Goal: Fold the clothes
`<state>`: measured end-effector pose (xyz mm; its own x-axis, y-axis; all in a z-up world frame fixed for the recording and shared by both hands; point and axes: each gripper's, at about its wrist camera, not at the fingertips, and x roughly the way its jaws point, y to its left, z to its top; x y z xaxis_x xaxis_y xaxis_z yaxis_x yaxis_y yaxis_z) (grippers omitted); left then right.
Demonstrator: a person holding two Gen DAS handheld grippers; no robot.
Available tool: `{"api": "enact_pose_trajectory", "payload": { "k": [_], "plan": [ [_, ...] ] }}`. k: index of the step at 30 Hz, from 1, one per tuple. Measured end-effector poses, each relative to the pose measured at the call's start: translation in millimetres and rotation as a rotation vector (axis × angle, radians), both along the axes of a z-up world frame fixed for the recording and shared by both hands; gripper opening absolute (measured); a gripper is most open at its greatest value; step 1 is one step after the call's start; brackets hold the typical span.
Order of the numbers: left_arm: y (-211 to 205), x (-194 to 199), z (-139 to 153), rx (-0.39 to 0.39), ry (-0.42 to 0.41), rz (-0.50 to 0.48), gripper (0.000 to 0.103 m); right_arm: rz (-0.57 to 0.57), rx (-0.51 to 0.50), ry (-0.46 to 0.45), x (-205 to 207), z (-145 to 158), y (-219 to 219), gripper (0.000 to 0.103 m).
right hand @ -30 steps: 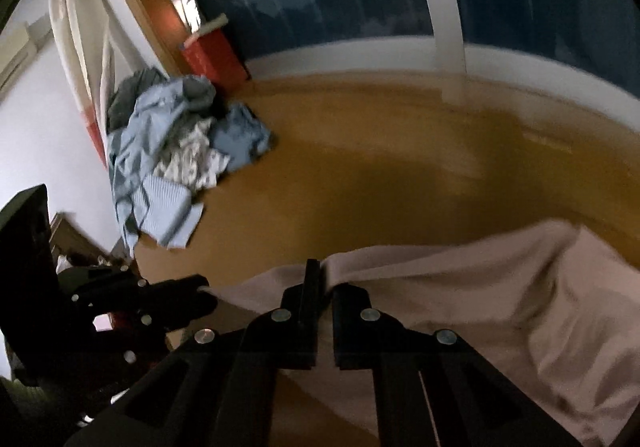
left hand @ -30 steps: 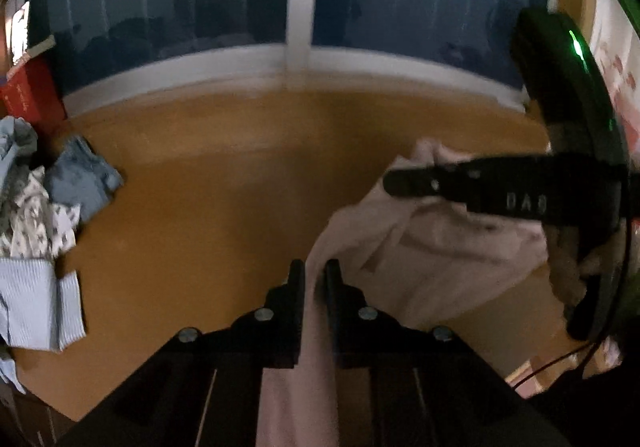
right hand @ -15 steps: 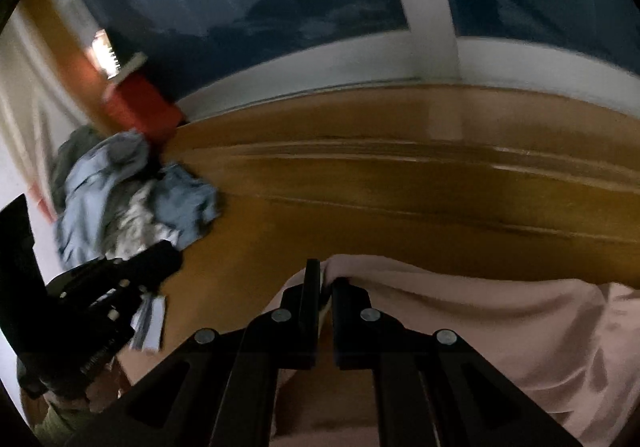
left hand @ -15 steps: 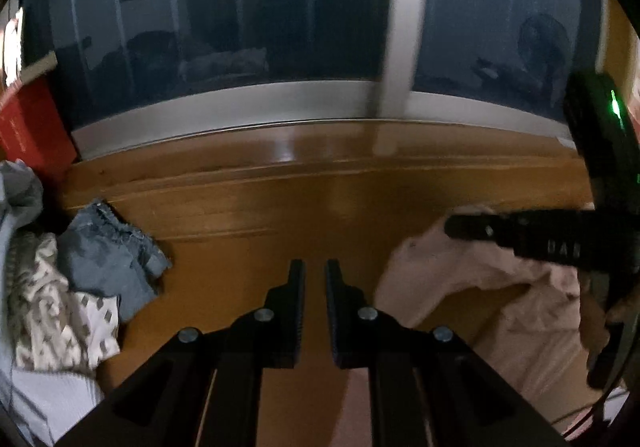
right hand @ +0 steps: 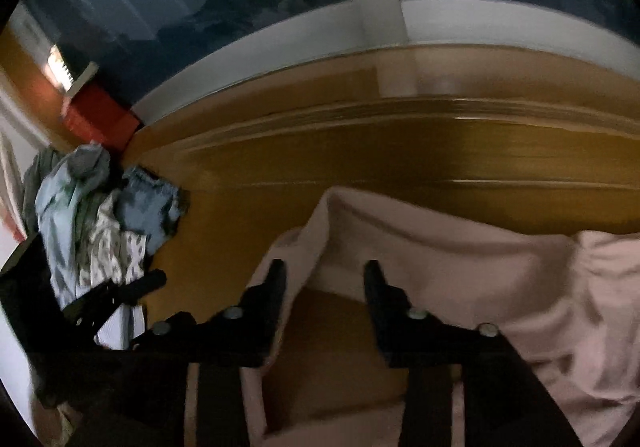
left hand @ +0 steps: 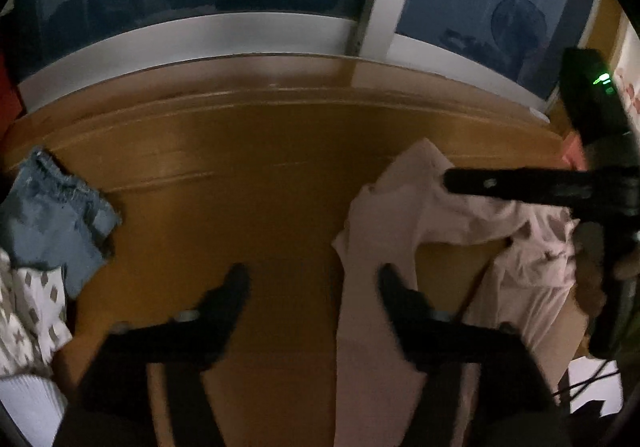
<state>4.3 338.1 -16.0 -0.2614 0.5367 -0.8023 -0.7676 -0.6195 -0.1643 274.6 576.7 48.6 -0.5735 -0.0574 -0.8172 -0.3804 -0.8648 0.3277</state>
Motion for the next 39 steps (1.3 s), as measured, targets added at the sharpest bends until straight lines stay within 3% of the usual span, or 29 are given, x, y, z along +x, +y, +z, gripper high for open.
{"api": "enact_pose_trajectory", "payload": {
  "k": [5, 11, 16, 23, 30, 31, 32, 34, 39],
  "plan": [
    [-15, 22, -10, 0.004, -0.047, 0.031, 0.075, 0.047, 0.05, -0.038, 48, 7, -22, 0.045],
    [-30, 45, -13, -0.022, -0.023, 0.078, 0.075, 0.046, 0.064, -0.003, 103, 13, -44, 0.045],
    [-37, 60, -20, -0.051, -0.048, 0.099, 0.075, 0.109, 0.03, -0.009, 113, -7, -68, 0.045],
    [-54, 85, -23, -0.094, -0.001, 0.097, 0.075, 0.206, 0.002, -0.031, 80, -41, -107, 0.045],
    [-83, 70, -29, -0.104, -0.027, 0.099, 0.075, 0.285, 0.125, -0.145, 23, -68, -147, 0.045],
    [-87, 64, -30, -0.107, -0.032, 0.09, 0.075, 0.284, 0.138, -0.16, 16, -71, -151, 0.043],
    [-90, 61, -31, -0.115, -0.033, 0.082, 0.075, 0.282, 0.144, -0.17, 9, -72, -155, 0.027],
    [-95, 51, -31, -0.137, -0.021, 0.059, 0.075, 0.273, 0.146, -0.155, -5, -67, -158, 0.004],
    [-107, 29, -29, -0.156, 0.025, 0.003, 0.075, 0.266, 0.17, -0.074, -66, -40, -160, 0.003]
  ]
}}
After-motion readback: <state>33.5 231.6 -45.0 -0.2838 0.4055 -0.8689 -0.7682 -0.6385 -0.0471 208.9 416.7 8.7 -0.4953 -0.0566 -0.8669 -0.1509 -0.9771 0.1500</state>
